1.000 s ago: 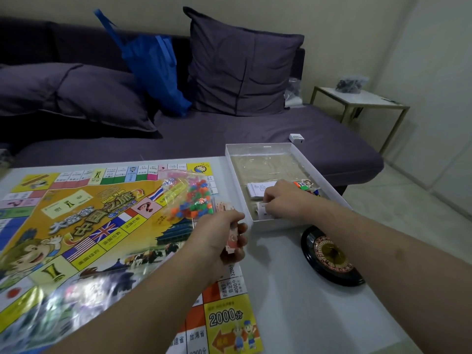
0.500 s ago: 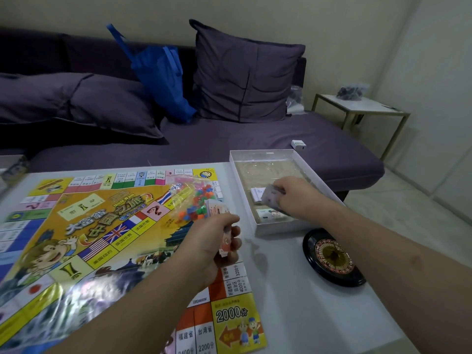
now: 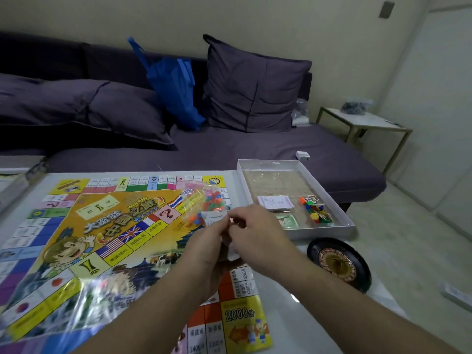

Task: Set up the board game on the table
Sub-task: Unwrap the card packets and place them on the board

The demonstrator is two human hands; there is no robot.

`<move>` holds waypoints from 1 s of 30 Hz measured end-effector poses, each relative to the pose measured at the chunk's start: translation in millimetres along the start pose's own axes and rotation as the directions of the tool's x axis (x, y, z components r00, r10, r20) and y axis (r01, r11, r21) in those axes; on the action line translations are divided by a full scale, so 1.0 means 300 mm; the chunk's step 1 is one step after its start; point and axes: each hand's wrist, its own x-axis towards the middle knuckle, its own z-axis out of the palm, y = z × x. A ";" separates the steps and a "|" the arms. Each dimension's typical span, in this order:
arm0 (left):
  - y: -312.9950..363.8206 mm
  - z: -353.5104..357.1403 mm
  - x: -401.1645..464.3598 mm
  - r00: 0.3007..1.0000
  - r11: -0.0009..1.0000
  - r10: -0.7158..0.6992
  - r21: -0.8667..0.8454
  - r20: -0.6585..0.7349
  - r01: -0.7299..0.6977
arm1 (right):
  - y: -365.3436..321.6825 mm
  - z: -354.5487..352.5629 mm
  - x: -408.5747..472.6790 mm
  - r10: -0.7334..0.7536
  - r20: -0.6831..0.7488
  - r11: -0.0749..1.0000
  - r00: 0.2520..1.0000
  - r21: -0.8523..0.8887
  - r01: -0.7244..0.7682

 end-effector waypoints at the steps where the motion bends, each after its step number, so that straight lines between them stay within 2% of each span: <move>1: 0.000 -0.003 0.011 0.999 1.000 -0.022 -0.005 -0.024 0.022 | 0.021 -0.018 0.020 0.028 -0.026 0.999 0.999 -0.039 -0.029; 4: -0.002 -0.004 0.033 0.997 0.997 -0.066 -0.028 -0.037 0.065 | 0.111 -0.113 0.100 0.114 -0.093 0.964 0.989 -0.229 -0.132; 7: -0.007 -0.004 0.044 0.997 0.996 -0.079 -0.038 -0.026 0.078 | 0.222 -0.186 0.166 0.237 -0.044 0.869 0.971 -0.437 -0.232; 11: -0.020 -0.008 0.067 0.996 0.996 -0.084 -0.019 -0.008 0.084 | 0.320 -0.191 0.203 0.248 0.108 0.788 0.963 -0.601 -0.136; 25: -0.044 0.012 0.080 0.993 0.993 -0.119 0.007 -0.016 0.119 | 0.354 -0.202 0.256 0.282 0.193 0.729 0.940 -0.680 -0.079; 30: -0.046 0.017 0.078 0.993 0.993 -0.116 0.013 -0.004 0.116 | 0.363 -0.222 0.242 0.220 0.157 0.849 0.963 -0.516 -0.110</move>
